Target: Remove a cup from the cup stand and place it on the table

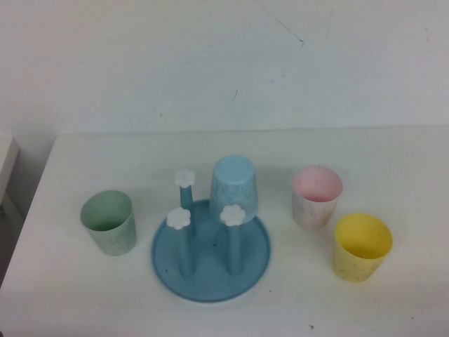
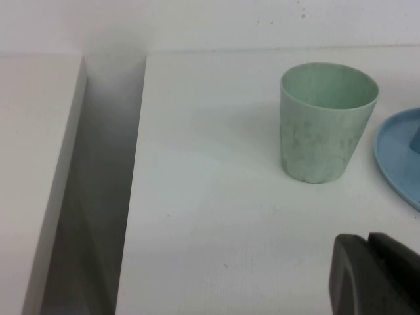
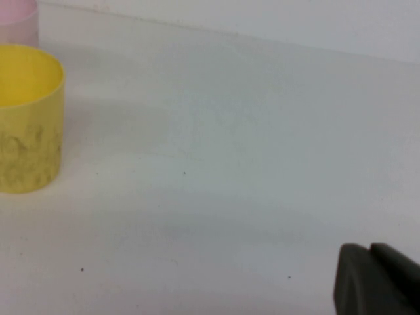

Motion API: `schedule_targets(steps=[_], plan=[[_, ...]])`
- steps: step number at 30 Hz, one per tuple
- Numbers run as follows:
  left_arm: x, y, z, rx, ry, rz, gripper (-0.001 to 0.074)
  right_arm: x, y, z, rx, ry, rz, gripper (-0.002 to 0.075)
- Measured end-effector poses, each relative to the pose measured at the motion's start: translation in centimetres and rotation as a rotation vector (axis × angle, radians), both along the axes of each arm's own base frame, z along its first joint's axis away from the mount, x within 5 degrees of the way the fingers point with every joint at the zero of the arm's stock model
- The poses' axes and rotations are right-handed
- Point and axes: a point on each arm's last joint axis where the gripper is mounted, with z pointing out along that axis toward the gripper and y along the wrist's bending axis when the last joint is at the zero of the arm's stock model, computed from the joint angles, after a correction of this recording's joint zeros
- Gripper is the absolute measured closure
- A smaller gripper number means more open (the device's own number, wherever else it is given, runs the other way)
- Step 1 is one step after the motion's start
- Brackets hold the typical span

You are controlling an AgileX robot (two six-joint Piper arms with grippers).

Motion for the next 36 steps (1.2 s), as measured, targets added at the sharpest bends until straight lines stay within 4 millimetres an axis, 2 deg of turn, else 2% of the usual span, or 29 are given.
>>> schedule_targets(steps=[36], plan=[[0.00,0.00,0.00,-0.002,0.000,0.001,0.0739,0.00,0.00,0.00,-0.016,0.001,0.006,0.0729]])
